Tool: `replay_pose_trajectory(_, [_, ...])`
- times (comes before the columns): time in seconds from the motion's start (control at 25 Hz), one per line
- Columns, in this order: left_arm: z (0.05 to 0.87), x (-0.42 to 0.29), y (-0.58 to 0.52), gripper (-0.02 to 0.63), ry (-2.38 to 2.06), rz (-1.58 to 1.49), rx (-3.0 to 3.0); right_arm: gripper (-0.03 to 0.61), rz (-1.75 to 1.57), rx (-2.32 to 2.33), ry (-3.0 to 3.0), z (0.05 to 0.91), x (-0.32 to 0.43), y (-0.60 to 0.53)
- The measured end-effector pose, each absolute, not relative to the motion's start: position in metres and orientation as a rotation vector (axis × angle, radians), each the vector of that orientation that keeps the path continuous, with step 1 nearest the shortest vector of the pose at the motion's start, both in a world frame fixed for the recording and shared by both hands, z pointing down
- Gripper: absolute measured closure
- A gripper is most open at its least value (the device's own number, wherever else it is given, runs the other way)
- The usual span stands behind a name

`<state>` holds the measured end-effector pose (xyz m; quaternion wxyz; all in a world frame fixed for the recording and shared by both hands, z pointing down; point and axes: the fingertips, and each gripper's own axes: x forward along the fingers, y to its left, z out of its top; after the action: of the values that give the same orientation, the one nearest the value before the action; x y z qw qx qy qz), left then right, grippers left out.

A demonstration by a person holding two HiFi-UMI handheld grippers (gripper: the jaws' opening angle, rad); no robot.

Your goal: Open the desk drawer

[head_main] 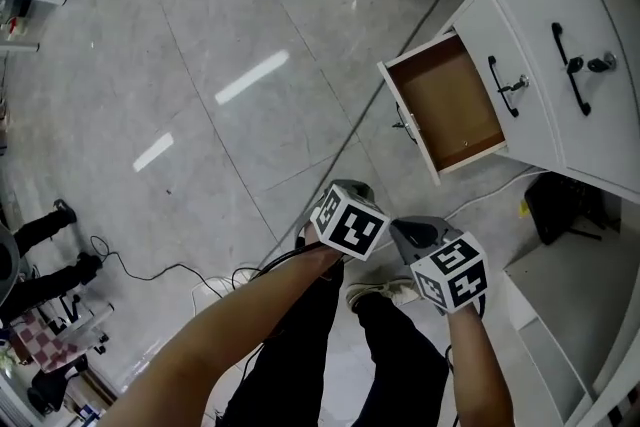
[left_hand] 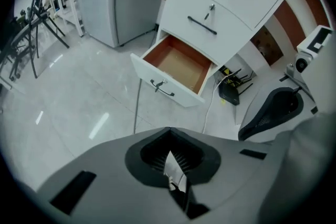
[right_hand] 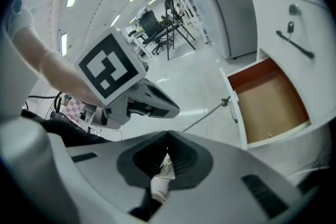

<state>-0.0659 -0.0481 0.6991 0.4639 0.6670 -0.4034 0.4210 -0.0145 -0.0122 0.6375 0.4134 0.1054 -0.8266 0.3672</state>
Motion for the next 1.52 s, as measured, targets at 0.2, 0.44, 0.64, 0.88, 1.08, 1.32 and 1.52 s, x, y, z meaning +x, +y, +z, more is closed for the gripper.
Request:
replay_pose_trajectory(0.2, [0.638,-0.063,-0.049,0.607,-1.007,1.016,1.641,0.563,0.949,0.329,-2.07,0.582,-0.008,-0.011])
replay_pose_trajectory(0.44, [0.567,-0.045,-0.038,0.606,-1.029,0.95,1.603,0.563,1.019,0.49,-2.062,0.513,0.016,-0.023])
replay_pose_trajectory(0.64, [0.509,-0.031,-0.03,0.606,-1.03,0.913,1.584,0.563,1.177,0.663,-2.084,0.441,0.02,-0.031])
replay_pose_trajectory(0.88, [0.438,-0.021,-0.039,0.606,-1.029,0.901,1.644,0.563,1.161,0.753,-2.083,0.38,0.029,-0.03])
replay_pose_trajectory(1.08, [0.391,-0.025,-0.05,0.606,-1.039,0.9,1.682,0.563,1.145,0.821,-2.096,0.335,0.031,-0.037])
replay_pose_trajectory(1.32, [0.346,-0.021,-0.056,0.606,-1.036,0.886,1.704,0.563,1.107,0.884,-2.113,0.286,0.036,-0.045])
replay_pose_trajectory(1.52, [0.304,-0.026,-0.065,0.606,-1.051,0.869,1.741,0.563,1.077,0.94,-2.106,0.25,0.04,-0.047])
